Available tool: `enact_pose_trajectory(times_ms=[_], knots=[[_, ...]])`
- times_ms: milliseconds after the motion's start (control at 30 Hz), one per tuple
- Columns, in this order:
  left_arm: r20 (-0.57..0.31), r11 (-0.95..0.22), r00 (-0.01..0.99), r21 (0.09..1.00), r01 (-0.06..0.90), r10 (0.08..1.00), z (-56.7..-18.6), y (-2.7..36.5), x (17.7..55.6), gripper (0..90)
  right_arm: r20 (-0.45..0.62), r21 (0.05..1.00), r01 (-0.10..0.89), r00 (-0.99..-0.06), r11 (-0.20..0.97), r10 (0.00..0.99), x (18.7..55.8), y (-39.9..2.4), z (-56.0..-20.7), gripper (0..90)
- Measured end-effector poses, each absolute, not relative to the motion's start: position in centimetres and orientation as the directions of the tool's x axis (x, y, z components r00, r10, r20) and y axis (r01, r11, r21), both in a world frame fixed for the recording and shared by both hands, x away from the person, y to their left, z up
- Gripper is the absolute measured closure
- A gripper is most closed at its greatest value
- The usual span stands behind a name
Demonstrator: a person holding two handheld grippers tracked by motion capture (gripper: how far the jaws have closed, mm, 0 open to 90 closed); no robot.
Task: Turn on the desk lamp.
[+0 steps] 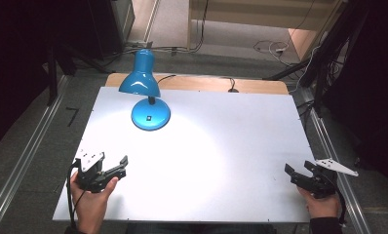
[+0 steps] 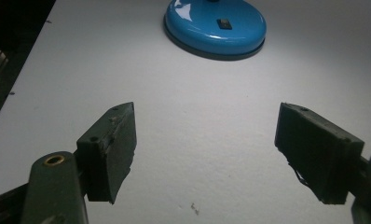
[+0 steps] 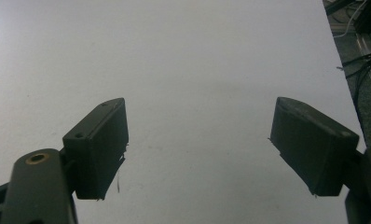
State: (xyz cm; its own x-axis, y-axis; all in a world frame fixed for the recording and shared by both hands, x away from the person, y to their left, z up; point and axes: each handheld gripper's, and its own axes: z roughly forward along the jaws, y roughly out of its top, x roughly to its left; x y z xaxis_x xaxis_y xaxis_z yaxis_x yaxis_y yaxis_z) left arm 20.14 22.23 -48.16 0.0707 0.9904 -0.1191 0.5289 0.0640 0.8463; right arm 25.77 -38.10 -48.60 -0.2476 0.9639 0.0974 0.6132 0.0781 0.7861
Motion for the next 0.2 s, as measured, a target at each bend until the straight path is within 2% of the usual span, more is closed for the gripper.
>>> enact_pose_trajectory(times_ms=[200], knots=[[-0.113, 0.079, 0.029, 0.836, 0.542, 0.993, -48.59, 23.37, 19.72, 21.3, 0.098, 0.788, 0.61, -0.248, 0.077, 0.964, 25.75, -38.11, -48.59, 17.4]])
